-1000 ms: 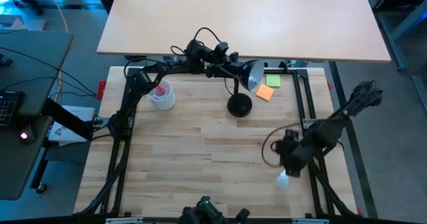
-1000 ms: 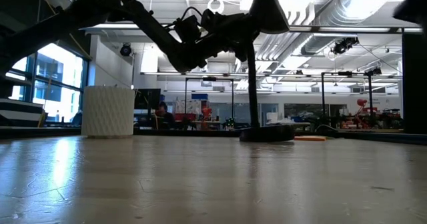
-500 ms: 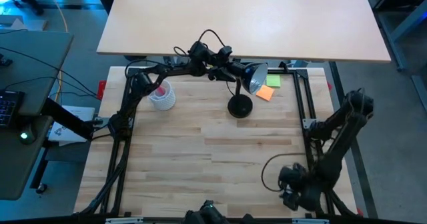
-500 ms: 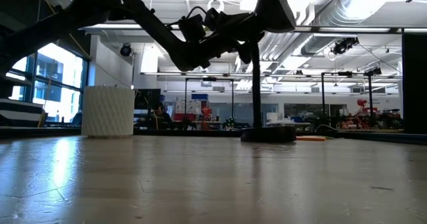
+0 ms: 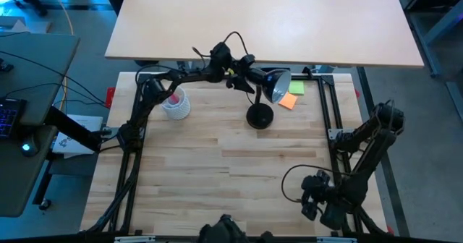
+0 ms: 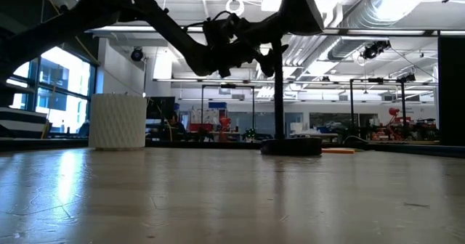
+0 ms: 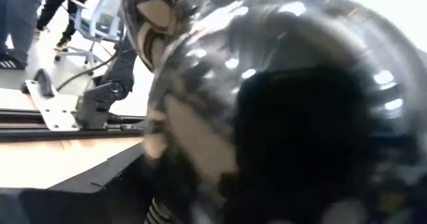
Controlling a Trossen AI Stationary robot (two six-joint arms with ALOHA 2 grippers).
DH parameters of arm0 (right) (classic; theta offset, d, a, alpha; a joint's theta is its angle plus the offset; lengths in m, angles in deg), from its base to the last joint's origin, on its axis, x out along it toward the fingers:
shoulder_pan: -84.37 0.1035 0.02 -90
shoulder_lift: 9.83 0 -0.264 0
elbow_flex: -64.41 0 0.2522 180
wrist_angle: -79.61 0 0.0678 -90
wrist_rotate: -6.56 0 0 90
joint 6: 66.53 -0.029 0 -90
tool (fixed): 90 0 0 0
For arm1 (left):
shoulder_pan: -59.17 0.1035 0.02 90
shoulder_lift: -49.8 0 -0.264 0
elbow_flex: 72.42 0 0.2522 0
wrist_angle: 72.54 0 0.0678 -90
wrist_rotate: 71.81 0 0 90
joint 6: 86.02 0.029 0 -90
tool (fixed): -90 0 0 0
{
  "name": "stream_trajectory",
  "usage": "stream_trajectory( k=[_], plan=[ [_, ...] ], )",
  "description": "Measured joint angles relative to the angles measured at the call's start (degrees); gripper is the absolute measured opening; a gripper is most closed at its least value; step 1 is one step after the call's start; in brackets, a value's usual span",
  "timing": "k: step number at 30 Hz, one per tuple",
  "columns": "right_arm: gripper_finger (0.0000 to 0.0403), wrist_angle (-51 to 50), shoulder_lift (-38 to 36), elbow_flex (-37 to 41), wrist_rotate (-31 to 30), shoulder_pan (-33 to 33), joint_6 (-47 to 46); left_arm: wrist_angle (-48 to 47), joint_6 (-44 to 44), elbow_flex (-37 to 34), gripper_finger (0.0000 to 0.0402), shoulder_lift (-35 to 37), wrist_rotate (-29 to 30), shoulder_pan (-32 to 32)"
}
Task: Screw lightbulb
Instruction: Insert the light bulb into the desk lamp
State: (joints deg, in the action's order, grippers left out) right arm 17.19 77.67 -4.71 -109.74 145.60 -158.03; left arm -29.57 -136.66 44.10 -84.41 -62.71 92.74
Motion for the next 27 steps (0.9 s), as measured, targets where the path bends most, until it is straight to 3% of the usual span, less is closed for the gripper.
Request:
stream_trajectory(
  k=[7, 12, 21, 27],
  plan=[
    [0.0287, -0.9, -0.7, 0.0, -2.1, -0.1, -0.2, -1.2, 0.3, 0.0, 0.0335, 0.0, 0.4, 4.4],
    [0.0287, -1.7, -1.0, 0.0, 1.4, -0.1, -1.1, -4.0, 0.0, 0.0, 0.0335, 0.1, 1.4, 6.6],
    [0.0287, -10.2, -1.7, -0.1, 27.3, -0.3, -4.8, -3.8, -0.8, 0.1, 0.0335, 0.2, 3.4, 8.2],
    [0.0287, -17.1, -2.0, -0.1, 29.4, -2.5, 3.6, 4.2, -2.7, 0.1, 0.0335, 0.2, 1.1, 5.9]
  ],
)
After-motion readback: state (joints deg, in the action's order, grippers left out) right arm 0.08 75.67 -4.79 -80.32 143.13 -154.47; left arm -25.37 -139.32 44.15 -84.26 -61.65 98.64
